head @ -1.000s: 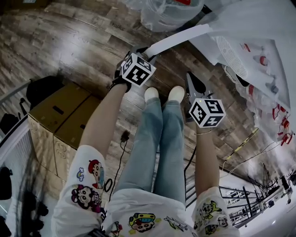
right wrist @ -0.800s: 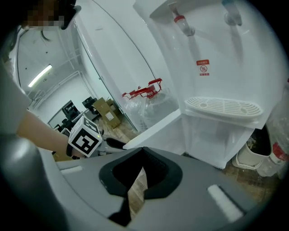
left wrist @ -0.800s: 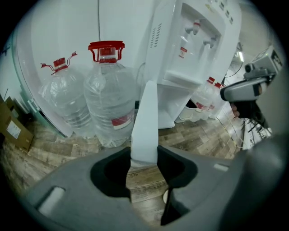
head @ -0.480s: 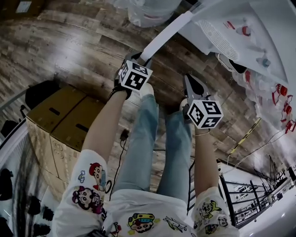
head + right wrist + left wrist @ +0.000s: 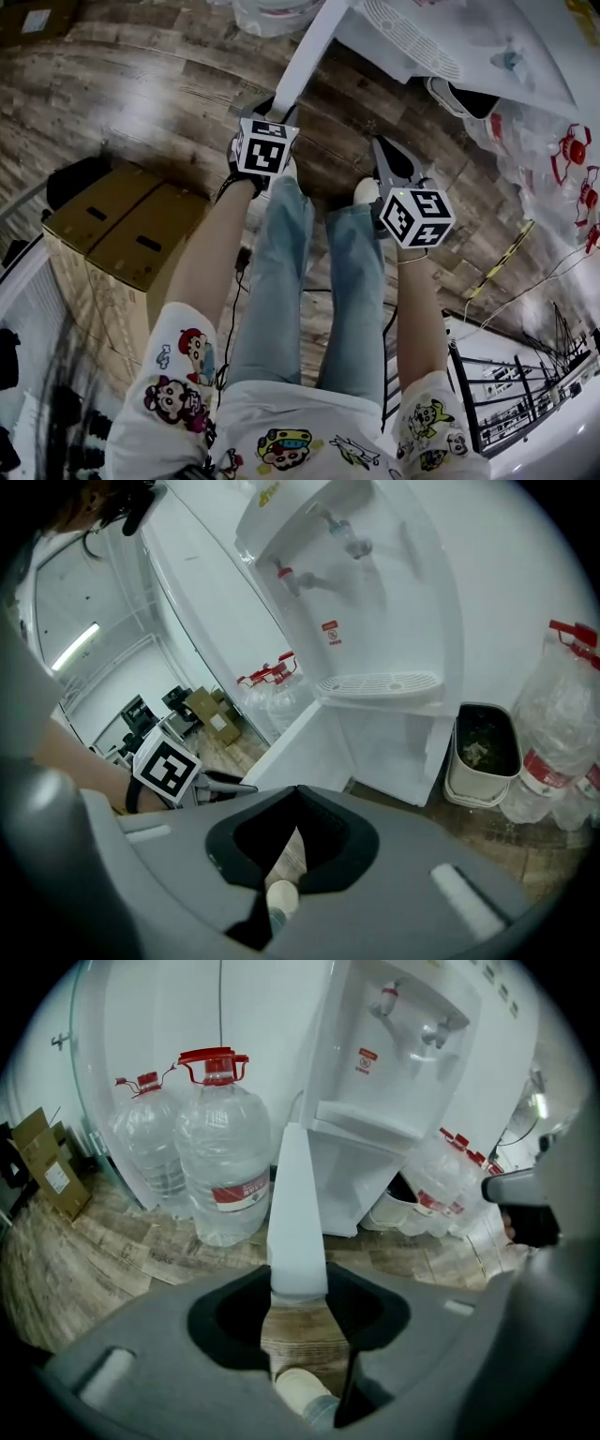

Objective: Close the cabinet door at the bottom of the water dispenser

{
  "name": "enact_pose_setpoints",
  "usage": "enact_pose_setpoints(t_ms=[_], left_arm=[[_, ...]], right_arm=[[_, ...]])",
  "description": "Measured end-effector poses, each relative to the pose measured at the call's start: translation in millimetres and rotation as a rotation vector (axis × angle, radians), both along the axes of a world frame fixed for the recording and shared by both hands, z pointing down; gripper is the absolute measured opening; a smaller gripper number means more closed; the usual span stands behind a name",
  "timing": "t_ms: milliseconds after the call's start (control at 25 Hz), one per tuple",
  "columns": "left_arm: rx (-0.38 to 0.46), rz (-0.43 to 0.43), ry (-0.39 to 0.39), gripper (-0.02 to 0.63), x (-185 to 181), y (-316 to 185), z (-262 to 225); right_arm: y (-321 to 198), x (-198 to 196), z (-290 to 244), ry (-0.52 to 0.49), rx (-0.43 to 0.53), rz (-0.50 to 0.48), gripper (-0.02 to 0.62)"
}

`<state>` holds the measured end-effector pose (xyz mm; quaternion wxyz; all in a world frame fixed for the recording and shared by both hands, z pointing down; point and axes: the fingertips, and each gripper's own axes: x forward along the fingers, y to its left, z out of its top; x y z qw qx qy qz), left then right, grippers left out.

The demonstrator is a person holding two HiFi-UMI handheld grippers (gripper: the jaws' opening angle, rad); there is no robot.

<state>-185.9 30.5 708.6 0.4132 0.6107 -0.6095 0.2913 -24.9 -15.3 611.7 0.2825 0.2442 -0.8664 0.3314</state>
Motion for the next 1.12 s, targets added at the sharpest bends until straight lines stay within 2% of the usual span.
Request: enact_pose_setpoints(t_ms=[160,520,640,840,1120], left_arm=[[-0.012,-0.073,0.013,0.183,25,1,-1],[-0.015,-0.167,0.004,0.186,78,-13,2],[-0.005,-0.202,0.044,0.195,97,-22,2],[-0.005,-0.152,0.050,0.201,128,-37,3],[-0.032,-0.136,0.078,0.210,164,-62,5]], right_arm=[[-2,29,3,0.004,-0.005,0.017,0.008],[-15,88,7,-0.003,-0.011,0.062,0.008],[-21,106,7,-0.004,-0.007,0.080,0.008],[-29,134,9,-0.014,-0.004,0.099,0.008],[-43,176,15,-0.036,-0.031,0.171,0.008]])
